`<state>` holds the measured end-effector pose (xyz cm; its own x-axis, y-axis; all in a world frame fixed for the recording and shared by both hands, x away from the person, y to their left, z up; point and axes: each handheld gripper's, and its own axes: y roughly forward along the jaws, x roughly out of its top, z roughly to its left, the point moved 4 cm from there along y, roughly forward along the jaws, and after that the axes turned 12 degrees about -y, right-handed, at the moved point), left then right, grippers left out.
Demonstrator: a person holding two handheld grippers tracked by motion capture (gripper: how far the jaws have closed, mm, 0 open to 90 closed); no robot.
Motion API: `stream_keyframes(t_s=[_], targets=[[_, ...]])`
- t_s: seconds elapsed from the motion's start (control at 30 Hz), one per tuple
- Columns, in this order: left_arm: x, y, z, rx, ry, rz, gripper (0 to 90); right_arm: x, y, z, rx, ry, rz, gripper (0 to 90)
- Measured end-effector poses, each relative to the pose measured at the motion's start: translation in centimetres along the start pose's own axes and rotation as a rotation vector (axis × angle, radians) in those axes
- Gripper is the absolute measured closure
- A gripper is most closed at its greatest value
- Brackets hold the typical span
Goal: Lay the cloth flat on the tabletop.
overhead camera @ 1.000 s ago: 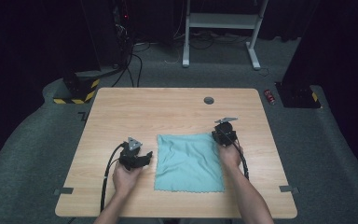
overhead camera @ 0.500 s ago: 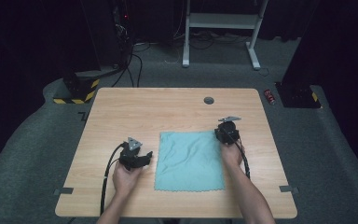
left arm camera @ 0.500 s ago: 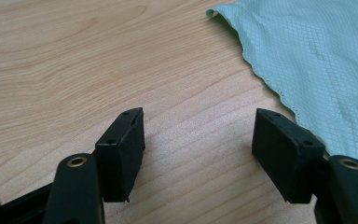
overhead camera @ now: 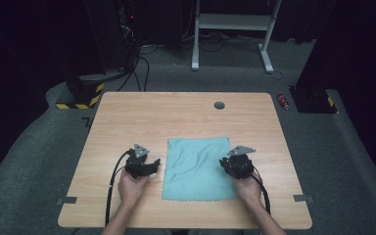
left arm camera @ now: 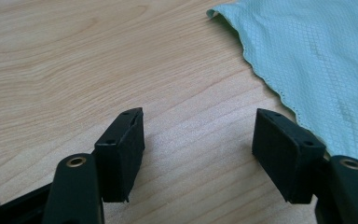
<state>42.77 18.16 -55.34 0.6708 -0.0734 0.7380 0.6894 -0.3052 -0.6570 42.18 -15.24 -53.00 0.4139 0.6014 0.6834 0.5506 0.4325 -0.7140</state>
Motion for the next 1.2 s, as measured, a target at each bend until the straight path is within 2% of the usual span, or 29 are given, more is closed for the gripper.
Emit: stream_keyframes(t_s=[0.07, 0.13, 0.2, 0.3, 0.4, 0.43, 0.5, 0.6, 0.7, 0.73, 0.77, 0.8, 0.83, 0.87, 0.93, 1.0, 1.03, 1.07, 1.13, 1.17, 1.2], targets=[[0.0, 0.0, 0.0, 0.0, 0.0, 0.0, 34.3, -0.6, -0.2, 0.4, 0.0, -0.013, 0.009, 77.9], [0.0, 0.0, 0.0, 0.0, 0.0, 0.0, 34.3, -1.9, -0.5, 1.3, -0.004, -0.03, 0.034, 76.2], [0.0, 0.0, 0.0, 0.001, -0.001, 0.0, 34.3, -2.4, -0.7, 1.5, -0.011, -0.029, 0.016, 76.0], [0.0, 0.0, 0.0, 0.003, -0.005, 0.0, 34.3, -2.9, -1.0, 1.8, -0.033, -0.054, 0.009, 74.8], [0.0, 0.0, 0.1, 0.0, -0.006, 0.002, 34.5, -3.1, -1.2, 1.7, -0.039, -0.056, 0.006, 71.4], [0.0, 0.0, 0.1, -0.001, -0.007, 0.001, 34.2, -3.2, -1.2, 1.5, -0.039, -0.039, 0.008, 67.7], [0.1, 0.0, 0.2, -0.014, -0.023, -0.001, 34.3, -3.1, -1.2, 1.4, -0.036, -0.034, 0.01, 66.5], [0.5, 0.2, 0.5, -0.048, -0.055, -0.006, 41.5, -2.9, -1.2, 1.5, -0.035, -0.029, 0.02, 64.8], [1.5, 1.0, 0.3, -0.05, -0.028, 0.035, 41.9, -2.3, -0.9, 2.3, -0.02, -0.033, 0.006, 65.5], [1.5, 1.0, 0.3, -0.05, -0.028, 0.035, 42.1, -2.3, -0.9, 2.3, -0.02, -0.033, 0.006, 65.5], [2.3, 1.7, 0.1, -0.056, -0.023, 0.05, 42.2, -1.8, -0.4, 3.2, -0.008, -0.055, 0.0, 66.4], [2.3, 1.7, 0.1, -0.056, -0.023, 0.05, 42.3, -1.8, -0.4, 3.2, -0.008, -0.055, 0.0, 66.4], [2.7, 2.0, 0.0, -0.062, -0.026, 0.059, 42.4, -1.2, 0.0, 4.2, 0.007, -0.07, -0.011, 66.9], [3.6, 2.5, -0.2, -0.077, -0.032, 0.064, 42.9, -0.9, 0.2, 4.7, 0.017, -0.079, -0.019, 66.9], [4.1, 2.7, -0.4, -0.086, -0.034, 0.061, 43.5, -0.3, 0.6, 5.7, 0.039, -0.079, -0.029, 67.2], [5.4, 3.4, -0.9, -0.128, -0.048, 0.061, 44.0, 0.2, 1.0, 6.5, 0.067, -0.082, -0.023, 67.5], [5.4, 3.4, -0.9, -0.128, -0.048, 0.061, 44.8, 0.2, 1.0, 6.5, 0.067, -0.082, -0.023, 67.5], [5.7, 3.6, -1.1, -0.135, -0.05, 0.068, 45.0, 0.7, 1.4, 7.4, 0.073, -0.096, -0.025, 68.3], [6.3, 4.0, -1.4, -0.143, -0.061, 0.052, 47.1, 1.2, 1.5, 8.1, 0.096, -0.089, -0.033, 68.7], [6.7, 4.5, -1.7, -0.15, -0.067, 0.095, 47.2, 1.4, 1.6, 8.5, 0.105, -0.091, -0.043, 68.8], [6.7, 4.5, -1.7, -0.15, -0.067, 0.095, 47.9, 1.4, 1.6, 8.5, 0.105, -0.091, -0.043, 68.8]])
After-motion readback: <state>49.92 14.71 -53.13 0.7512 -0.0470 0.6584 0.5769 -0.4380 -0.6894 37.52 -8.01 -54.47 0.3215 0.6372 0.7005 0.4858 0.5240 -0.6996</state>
